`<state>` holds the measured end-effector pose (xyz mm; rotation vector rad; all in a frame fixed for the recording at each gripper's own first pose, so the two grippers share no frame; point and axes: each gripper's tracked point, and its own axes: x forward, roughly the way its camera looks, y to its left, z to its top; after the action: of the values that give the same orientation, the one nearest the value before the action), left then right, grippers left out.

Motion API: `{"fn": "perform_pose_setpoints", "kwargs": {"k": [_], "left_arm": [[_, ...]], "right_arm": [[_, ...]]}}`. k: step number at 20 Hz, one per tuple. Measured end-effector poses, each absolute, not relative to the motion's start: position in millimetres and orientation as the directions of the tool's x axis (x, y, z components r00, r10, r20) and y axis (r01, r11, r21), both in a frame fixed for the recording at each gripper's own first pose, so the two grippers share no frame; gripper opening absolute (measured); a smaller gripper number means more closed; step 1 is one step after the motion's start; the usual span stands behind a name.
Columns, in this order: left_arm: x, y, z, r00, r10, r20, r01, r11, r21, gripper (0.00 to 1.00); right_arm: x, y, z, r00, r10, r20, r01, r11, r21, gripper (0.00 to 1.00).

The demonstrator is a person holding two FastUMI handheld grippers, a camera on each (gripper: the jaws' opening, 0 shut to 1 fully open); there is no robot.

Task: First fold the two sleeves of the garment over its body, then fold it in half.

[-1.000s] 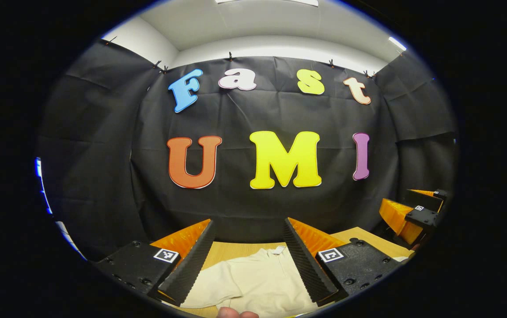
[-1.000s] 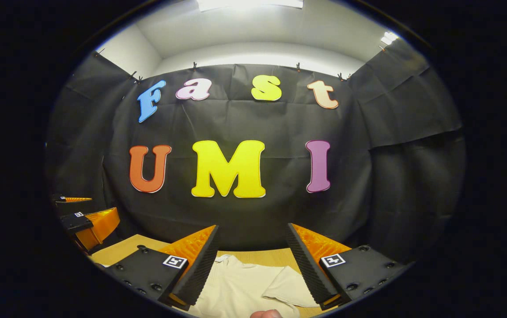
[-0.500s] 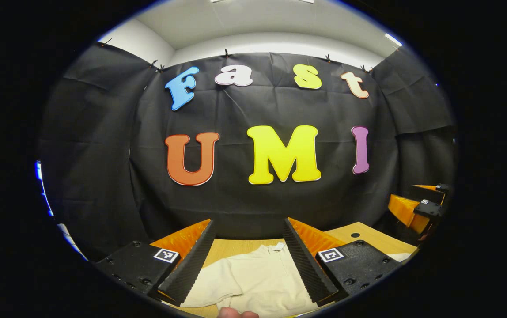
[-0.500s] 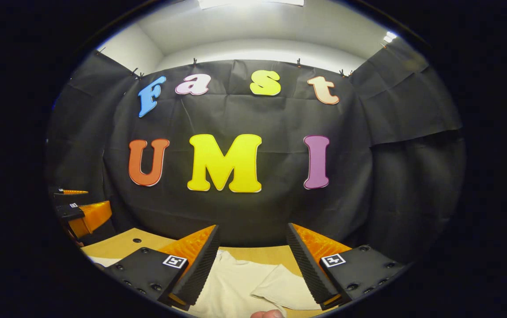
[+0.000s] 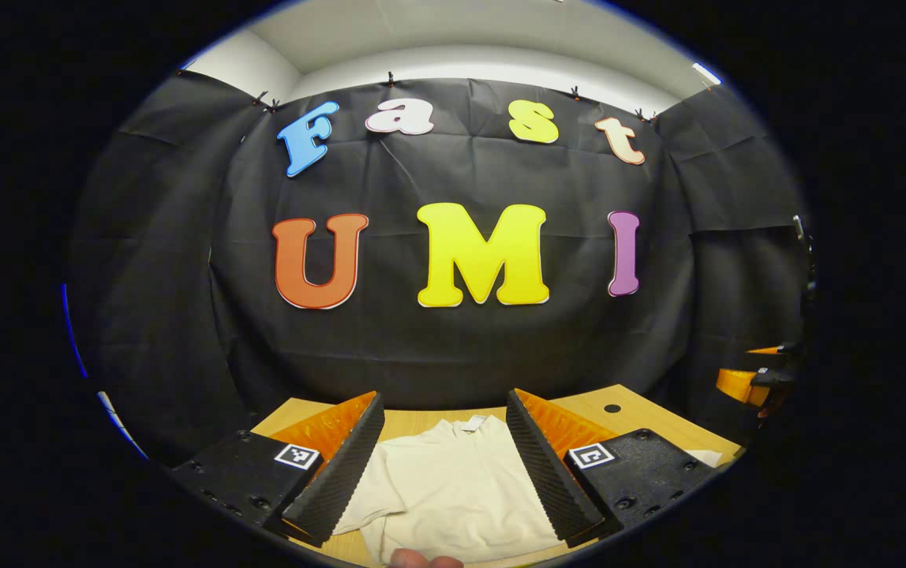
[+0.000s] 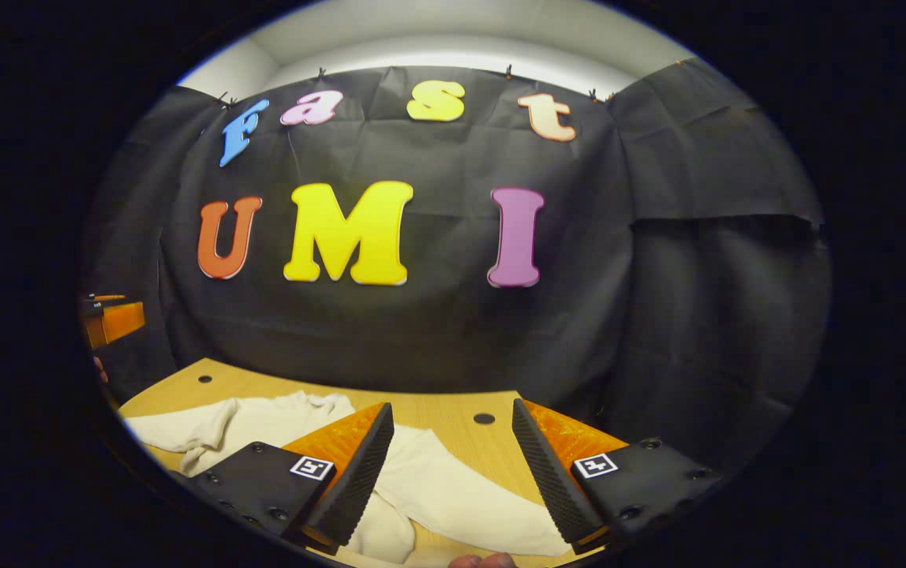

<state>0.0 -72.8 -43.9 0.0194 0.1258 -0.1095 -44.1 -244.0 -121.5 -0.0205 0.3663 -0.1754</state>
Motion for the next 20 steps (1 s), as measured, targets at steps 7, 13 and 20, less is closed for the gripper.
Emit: {"fn": "perform_pose_setpoints", "kwargs": {"k": [7,13,20], "left_arm": [[-4.4,-104.0,-54.4,0.973,-0.162,-0.163,0.168,0.985,0.025,0.99],[-12.3,-125.6,-61.8,0.965,-0.186,-0.185,0.197,0.979,0.047,0.98],[-17.7,-123.5,-71.0,0.964,-0.15,-0.22,0.171,0.982,0.077,1.0]], "right_arm": [[-123.4,-327.9,-236.2,0.767,-0.256,-0.588,0.205,0.967,-0.154,0.94],[-155.9,-366.2,-325.3,0.595,-0.211,-0.776,0.202,0.973,-0.11,0.95],[-153.3,-396.1,-387.2,0.451,-0.186,-0.873,0.227,0.97,-0.09,0.95]]}}
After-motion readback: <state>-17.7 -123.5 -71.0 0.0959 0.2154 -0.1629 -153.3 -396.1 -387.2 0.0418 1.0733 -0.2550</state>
